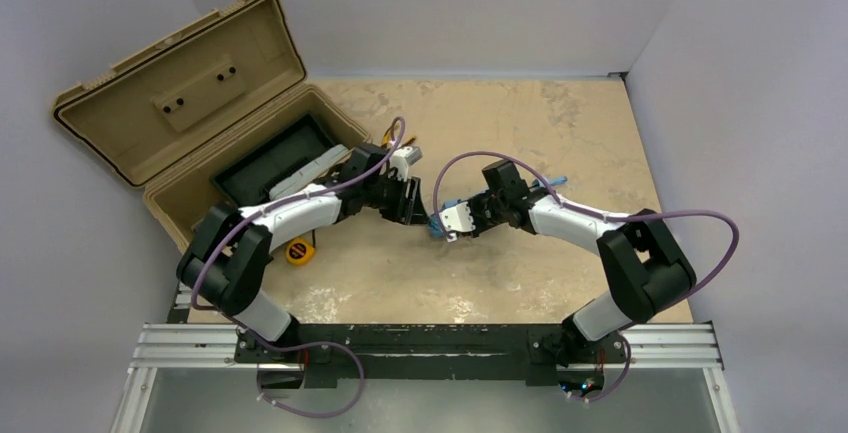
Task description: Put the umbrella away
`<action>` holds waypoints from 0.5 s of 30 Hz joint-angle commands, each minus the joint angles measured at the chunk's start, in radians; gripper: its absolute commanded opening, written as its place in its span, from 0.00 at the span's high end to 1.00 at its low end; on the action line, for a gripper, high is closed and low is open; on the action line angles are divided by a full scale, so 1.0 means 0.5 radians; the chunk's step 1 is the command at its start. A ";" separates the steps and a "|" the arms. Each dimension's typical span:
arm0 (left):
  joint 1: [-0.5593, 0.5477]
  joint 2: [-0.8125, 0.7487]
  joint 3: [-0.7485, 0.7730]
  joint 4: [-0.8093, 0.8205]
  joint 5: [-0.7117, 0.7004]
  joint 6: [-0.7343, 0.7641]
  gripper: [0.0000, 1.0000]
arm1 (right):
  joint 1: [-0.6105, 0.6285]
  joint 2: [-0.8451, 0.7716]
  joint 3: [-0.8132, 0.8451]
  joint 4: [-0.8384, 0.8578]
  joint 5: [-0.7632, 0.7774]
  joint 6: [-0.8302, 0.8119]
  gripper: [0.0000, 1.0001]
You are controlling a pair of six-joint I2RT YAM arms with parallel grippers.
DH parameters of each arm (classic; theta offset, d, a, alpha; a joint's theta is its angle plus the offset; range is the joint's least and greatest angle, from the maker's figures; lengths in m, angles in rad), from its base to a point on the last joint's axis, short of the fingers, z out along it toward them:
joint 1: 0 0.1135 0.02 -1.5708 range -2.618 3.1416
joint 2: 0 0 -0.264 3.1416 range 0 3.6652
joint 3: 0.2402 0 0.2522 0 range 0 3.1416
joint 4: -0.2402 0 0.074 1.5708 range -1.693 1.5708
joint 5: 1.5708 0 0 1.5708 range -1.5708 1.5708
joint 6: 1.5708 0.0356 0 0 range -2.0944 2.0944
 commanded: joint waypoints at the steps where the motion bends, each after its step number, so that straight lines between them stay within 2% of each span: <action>1: -0.032 -0.183 -0.102 0.337 -0.206 -0.156 0.55 | -0.013 0.067 -0.093 -0.354 0.069 0.084 1.00; 5: -0.048 -0.249 -0.164 0.406 -0.234 -0.198 0.55 | -0.010 0.085 -0.077 -0.363 0.066 0.116 1.00; 9: -0.100 -0.342 -0.377 0.668 -0.311 -0.382 0.54 | -0.011 0.094 -0.070 -0.297 0.062 0.195 1.00; 12: -0.202 -0.368 -0.484 0.873 -0.454 -0.555 0.54 | -0.011 0.098 -0.068 -0.263 0.072 0.242 1.00; 15: -0.317 -0.344 -0.482 0.901 -0.654 -0.656 0.54 | -0.013 0.097 -0.073 -0.246 0.074 0.268 1.00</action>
